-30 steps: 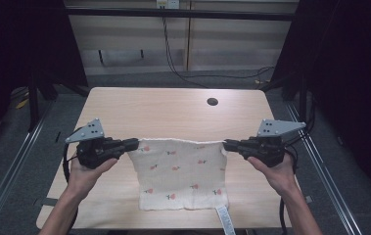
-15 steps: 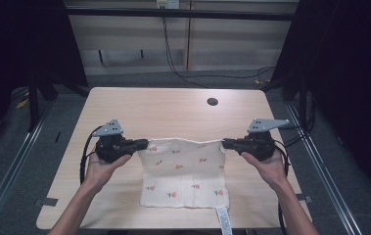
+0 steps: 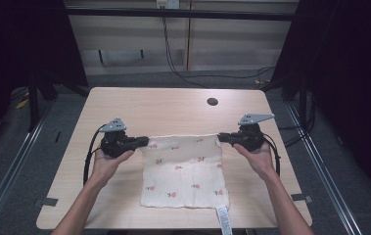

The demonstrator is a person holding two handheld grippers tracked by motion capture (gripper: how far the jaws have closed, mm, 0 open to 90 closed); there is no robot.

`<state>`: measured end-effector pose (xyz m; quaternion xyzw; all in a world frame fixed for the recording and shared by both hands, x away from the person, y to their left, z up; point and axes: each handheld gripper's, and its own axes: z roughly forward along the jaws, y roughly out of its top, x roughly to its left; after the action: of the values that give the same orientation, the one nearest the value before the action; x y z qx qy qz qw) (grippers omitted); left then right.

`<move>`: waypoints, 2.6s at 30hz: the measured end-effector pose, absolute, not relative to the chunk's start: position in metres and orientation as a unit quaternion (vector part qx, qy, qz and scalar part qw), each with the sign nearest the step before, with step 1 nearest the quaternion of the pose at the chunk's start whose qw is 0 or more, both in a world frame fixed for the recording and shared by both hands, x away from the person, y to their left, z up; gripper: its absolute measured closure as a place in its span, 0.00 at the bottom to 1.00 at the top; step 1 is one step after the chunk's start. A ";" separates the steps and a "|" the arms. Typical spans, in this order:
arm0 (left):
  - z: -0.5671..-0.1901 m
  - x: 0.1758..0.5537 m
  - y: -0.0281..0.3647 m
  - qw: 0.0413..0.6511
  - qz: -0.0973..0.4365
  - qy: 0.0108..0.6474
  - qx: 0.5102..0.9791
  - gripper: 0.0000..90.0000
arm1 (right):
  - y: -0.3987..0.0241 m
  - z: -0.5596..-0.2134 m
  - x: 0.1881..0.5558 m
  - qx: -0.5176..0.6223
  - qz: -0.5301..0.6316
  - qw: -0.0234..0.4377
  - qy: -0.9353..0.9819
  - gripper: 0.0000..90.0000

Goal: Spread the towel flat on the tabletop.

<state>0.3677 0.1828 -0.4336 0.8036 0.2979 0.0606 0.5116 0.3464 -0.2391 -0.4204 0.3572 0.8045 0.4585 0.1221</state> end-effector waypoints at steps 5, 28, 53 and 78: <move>-0.447 0.383 0.177 0.504 0.055 0.307 0.806 0.96 | -0.242 -0.439 0.357 0.370 0.447 0.118 0.806 0.98; -0.457 0.408 0.162 0.451 0.084 0.327 0.826 0.76 | -0.239 -0.460 0.388 0.409 0.420 0.134 0.799 0.78; -0.477 0.330 0.167 0.420 0.027 0.265 0.867 0.60 | -0.212 -0.472 0.293 0.329 0.385 0.079 0.859 0.65; -0.495 0.312 0.143 0.357 0.053 0.207 0.909 0.75 | -0.214 -0.495 0.287 0.356 0.338 0.099 0.866 0.92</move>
<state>0.3124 0.1433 -0.4948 0.9092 0.2070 0.0533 0.3574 0.2875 -0.2136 -0.4954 0.3562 0.8656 0.3377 0.0987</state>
